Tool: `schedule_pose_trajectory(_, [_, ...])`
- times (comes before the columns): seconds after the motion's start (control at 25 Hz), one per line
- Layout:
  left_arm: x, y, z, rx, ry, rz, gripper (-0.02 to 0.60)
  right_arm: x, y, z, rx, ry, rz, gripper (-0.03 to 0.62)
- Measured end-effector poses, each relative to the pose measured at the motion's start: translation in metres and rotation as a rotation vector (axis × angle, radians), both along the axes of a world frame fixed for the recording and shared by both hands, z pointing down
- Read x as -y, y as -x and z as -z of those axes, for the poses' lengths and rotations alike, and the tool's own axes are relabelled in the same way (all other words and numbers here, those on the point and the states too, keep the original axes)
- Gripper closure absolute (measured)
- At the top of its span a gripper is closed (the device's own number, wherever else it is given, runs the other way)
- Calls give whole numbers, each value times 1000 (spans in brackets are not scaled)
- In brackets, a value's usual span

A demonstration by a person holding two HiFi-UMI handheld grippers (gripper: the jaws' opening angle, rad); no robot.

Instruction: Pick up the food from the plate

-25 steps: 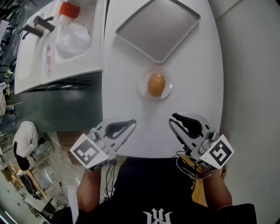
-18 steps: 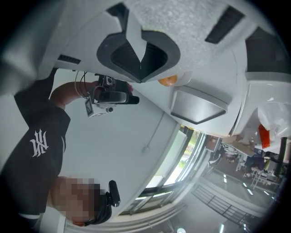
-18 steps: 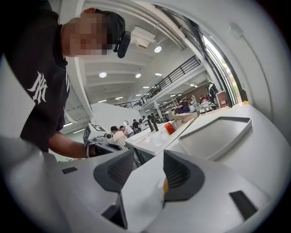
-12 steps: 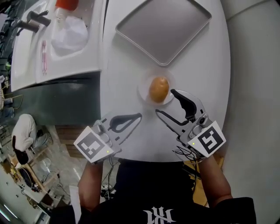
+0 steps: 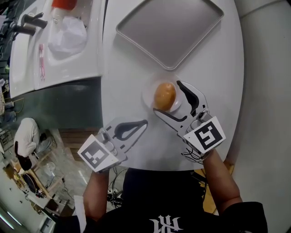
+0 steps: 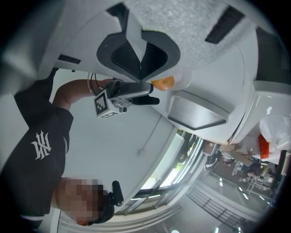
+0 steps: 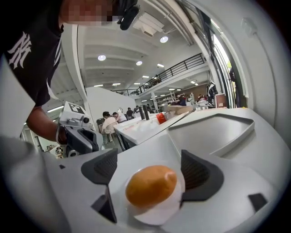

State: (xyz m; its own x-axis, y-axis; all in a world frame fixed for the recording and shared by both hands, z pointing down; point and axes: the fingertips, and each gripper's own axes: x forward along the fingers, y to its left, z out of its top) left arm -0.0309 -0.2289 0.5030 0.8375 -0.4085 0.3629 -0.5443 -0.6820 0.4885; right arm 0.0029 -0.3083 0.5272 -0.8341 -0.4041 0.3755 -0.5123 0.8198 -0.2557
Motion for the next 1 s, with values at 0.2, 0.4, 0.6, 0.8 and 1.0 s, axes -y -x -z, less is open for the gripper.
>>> schedule_pose_trajectory(0.2, [-2, 0, -3, 4, 21, 5, 578, -5, 2, -28, -82, 22, 25, 154])
schedule_pose_trajectory(0.4, [-2, 1, -5, 17, 24, 9, 578, -14, 9, -44, -141, 33, 62, 141])
schedule_pose_trajectory(0.6, [-4, 5, -16, 33, 34, 6, 578, -9, 15, -59, -218, -9, 94, 141])
schedule_pose_trajectory(0.8, [-8, 1, -17, 42, 35, -7, 578, -11, 17, -67, -238, 11, 111, 142])
schedule_pose_trajectory(1.0, [-10, 2, -15, 36, 36, -2, 578, -8, 17, -68, -260, -17, 118, 143])
